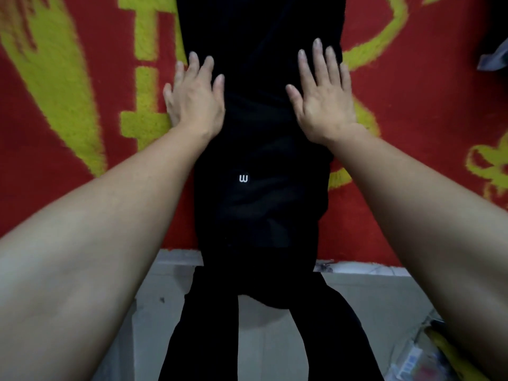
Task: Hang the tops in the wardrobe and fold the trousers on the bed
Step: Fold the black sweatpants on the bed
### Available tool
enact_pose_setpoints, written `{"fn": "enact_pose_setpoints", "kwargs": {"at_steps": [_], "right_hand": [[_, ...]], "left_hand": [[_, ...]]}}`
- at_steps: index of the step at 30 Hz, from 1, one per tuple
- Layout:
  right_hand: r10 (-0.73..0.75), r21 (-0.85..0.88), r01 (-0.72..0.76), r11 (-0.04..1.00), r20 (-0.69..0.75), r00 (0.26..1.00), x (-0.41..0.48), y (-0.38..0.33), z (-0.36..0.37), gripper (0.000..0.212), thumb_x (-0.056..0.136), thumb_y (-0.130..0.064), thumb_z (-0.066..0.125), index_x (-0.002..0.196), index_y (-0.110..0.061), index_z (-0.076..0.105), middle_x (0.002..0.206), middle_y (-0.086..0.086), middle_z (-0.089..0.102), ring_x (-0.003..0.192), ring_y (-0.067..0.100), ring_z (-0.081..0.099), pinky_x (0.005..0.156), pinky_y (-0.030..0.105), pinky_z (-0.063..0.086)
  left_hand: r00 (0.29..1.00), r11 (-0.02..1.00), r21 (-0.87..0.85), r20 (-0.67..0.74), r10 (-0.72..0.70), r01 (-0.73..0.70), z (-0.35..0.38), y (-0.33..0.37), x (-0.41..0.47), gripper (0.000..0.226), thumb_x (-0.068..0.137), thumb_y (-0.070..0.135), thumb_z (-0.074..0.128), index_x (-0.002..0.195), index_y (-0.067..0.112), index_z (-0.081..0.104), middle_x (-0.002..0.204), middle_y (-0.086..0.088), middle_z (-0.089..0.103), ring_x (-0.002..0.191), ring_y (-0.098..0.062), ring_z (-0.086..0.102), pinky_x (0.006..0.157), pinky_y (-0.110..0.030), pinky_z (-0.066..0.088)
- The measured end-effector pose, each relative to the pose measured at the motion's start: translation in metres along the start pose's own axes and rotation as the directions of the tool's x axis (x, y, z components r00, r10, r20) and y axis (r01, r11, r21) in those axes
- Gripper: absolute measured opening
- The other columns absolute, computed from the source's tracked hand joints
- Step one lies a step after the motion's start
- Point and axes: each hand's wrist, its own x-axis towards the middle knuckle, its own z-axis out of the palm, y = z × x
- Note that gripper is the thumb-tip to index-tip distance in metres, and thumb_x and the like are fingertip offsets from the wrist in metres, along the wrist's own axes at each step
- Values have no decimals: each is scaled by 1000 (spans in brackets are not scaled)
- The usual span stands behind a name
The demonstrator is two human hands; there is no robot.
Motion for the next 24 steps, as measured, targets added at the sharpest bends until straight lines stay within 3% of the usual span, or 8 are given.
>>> {"fn": "enact_pose_setpoints", "kwargs": {"at_steps": [3,7,14,20,24], "right_hand": [[16,18,-18,1000,90,996,5,5,12,66,105,-52,14,160,-19,-2,167,9,-11,154,29,-9,124,50,-2],[13,52,-20,998,130,991,9,3,8,68,103,-54,18,160,-21,3,167,8,-7,154,30,-5,123,51,1],[-9,20,5,1000,228,974,15,6,-6,68,103,-56,19,160,-23,2,168,7,-7,154,30,-2,121,51,6],[-33,14,30,999,340,940,21,9,-26,69,102,-59,18,160,-25,-1,167,6,-12,154,29,-4,121,51,9],[3,-20,7,1000,450,893,26,4,-49,69,102,-55,30,160,-25,6,168,5,-6,153,29,2,120,50,16]], "left_hand": [[999,995,91,15,28,-29,-2,-3,7,48,106,39,26,152,26,32,162,1,23,149,-25,18,113,-49,26],[993,992,105,109,54,-66,-13,-5,11,48,106,37,27,151,24,33,162,-2,24,148,-29,22,110,-50,31],[971,995,96,240,-9,-14,-24,2,14,58,102,52,29,154,26,25,164,1,14,151,-24,10,116,-48,25],[934,996,84,357,-11,-21,-37,-3,25,58,102,51,33,155,30,21,165,5,9,152,-21,7,116,-49,25],[901,994,75,432,35,-75,-43,-3,19,61,101,52,32,156,28,19,165,2,8,151,-24,8,116,-46,25]]}}
